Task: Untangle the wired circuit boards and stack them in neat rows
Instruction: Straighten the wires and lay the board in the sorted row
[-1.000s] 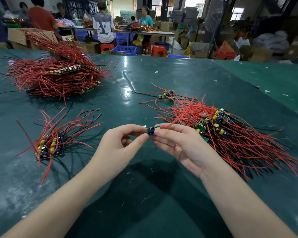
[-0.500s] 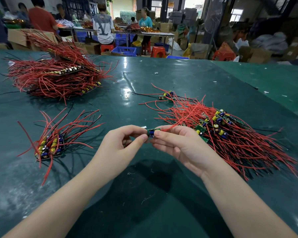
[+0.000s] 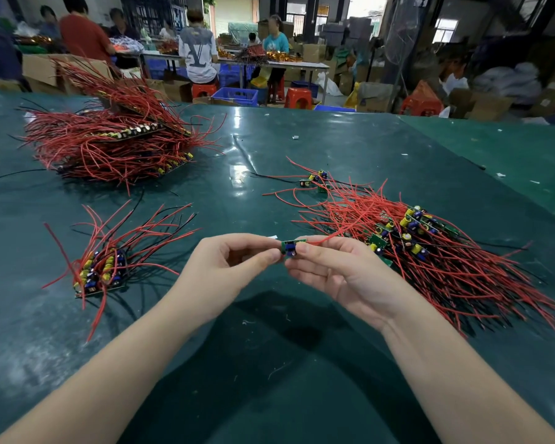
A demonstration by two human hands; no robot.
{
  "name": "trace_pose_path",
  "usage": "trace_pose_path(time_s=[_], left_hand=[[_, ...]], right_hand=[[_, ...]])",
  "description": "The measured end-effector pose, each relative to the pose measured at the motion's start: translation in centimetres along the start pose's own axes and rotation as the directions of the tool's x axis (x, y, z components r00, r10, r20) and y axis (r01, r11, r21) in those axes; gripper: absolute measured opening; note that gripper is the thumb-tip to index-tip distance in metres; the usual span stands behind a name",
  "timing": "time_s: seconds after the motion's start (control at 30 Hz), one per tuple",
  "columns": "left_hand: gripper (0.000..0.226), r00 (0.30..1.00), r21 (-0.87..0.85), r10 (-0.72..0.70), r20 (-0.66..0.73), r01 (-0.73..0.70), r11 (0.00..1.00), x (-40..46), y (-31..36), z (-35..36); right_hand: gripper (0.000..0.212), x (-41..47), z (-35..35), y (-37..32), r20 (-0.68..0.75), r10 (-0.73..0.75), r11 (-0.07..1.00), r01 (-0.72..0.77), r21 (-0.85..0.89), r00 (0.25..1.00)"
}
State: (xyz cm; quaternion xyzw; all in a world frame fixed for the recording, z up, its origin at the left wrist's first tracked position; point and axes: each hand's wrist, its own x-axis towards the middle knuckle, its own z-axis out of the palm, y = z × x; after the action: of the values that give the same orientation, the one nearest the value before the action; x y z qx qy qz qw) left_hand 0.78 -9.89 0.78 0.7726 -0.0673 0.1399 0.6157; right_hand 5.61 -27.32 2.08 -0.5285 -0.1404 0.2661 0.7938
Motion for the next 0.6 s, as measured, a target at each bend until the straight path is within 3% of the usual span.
trace_pose_path(time_s=[0.27, 0.43, 0.6], left_hand=[[0.019, 1.0, -0.142, 0.017, 0.025, -0.013, 0.99, -0.05, 0.15, -0.08], [0.032, 0.995, -0.233, -0.081, 0.049, 0.091, 0.968, 0.1, -0.04, -0.37], [0.029, 0.992, -0.222, -0.114, 0.053, 0.123, 0.967, 0.39, -0.15, -0.29]], right_hand=[[0.011, -0.19, -0.19, -0.32, 0.069, 0.002, 0.999, -0.005, 0.05, 0.998], [0.012, -0.16, -0.16, -0.25, 0.101, 0.032, 0.996, -0.041, 0.083, 0.994], [0.011, 0.02, 0.14, 0.07, 0.037, 0.027, 0.987, -0.033, 0.155, 0.999]])
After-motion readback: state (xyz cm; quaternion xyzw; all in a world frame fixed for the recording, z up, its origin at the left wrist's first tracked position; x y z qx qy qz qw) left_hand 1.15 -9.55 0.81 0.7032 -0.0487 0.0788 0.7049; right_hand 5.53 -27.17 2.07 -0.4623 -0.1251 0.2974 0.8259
